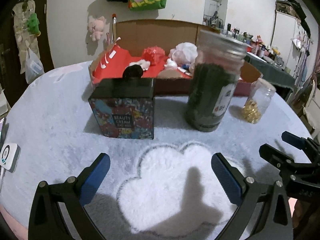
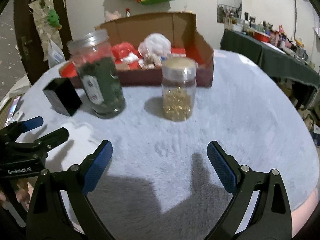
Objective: Organize soft objects
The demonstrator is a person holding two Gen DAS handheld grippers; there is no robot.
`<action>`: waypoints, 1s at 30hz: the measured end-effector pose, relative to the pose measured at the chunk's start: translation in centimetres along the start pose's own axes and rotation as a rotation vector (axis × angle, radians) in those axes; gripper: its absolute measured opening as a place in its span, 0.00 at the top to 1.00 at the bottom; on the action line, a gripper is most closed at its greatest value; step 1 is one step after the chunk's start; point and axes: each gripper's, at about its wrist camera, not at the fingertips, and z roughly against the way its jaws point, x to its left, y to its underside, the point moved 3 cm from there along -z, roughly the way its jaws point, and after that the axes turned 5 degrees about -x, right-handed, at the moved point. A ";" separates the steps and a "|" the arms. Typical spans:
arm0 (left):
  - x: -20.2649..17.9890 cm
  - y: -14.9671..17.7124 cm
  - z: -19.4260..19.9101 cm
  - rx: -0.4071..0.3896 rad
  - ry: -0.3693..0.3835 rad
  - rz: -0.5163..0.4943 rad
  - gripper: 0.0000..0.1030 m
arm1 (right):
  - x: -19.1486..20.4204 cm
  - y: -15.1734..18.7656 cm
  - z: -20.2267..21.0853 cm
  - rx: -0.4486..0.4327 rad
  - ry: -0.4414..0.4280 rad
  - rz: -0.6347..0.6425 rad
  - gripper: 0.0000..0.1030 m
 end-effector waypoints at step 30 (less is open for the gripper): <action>0.4 0.1 -2.8 0.071 -0.071 0.013 0.00 | -1.0 0.1 -3.1 0.071 0.081 0.001 0.03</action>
